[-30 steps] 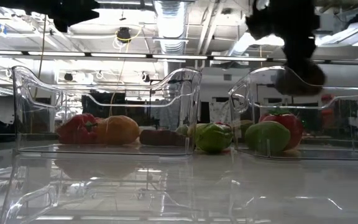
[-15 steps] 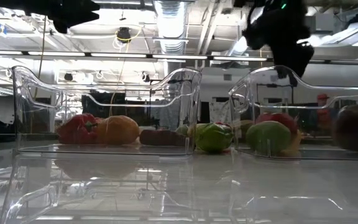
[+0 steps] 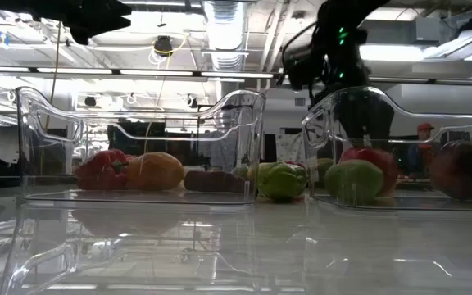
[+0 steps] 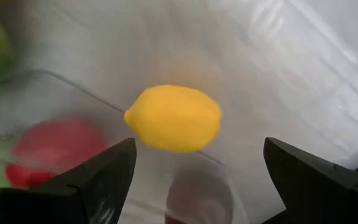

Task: Sort produce into baskets
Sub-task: Put the bottom right lemon into the right transparent bin

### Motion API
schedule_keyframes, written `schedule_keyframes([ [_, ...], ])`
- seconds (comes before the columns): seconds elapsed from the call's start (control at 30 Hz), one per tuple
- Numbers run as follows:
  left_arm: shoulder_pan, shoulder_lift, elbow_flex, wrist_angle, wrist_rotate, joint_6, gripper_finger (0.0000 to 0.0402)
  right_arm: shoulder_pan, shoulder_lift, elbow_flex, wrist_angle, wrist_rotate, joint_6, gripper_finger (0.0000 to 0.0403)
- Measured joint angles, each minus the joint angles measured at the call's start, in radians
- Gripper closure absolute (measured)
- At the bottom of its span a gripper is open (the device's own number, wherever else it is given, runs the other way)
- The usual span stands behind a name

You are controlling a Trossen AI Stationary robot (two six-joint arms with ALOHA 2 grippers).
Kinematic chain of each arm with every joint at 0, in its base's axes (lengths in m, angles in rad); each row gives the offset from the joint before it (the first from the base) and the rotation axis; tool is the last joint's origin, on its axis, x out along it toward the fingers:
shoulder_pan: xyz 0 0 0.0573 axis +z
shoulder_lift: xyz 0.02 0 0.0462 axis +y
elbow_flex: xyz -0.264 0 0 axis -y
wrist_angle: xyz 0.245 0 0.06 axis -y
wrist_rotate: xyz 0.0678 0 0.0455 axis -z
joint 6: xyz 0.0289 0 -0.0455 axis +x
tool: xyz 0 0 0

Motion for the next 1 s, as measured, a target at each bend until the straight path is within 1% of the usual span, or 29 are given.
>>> schedule_keyframes([
  [0.13, 0.0, 0.0, 0.0, 0.0, 0.0, 0.0, 0.0209, -0.007, 0.066, 0.0, -0.008, -0.063, -0.048, 0.0026],
  [0.3, 0.0, 0.0, 0.0, -0.001, 0.0, 0.0, 0.0209, -0.017, 0.111, 0.0, -0.011, -0.124, -0.067, 0.0026],
  [0.67, 0.0, 0.0, 0.0, -0.001, 0.002, 0.001, 0.0209, -0.017, 0.122, 0.0, -0.019, -0.127, -0.071, 0.0026],
  [1.0, 0.0, 0.0, 0.0, -0.001, 0.002, 0.0, 0.0209, -0.031, 0.122, 0.0, 0.03, -0.121, -0.071, 0.0026],
])
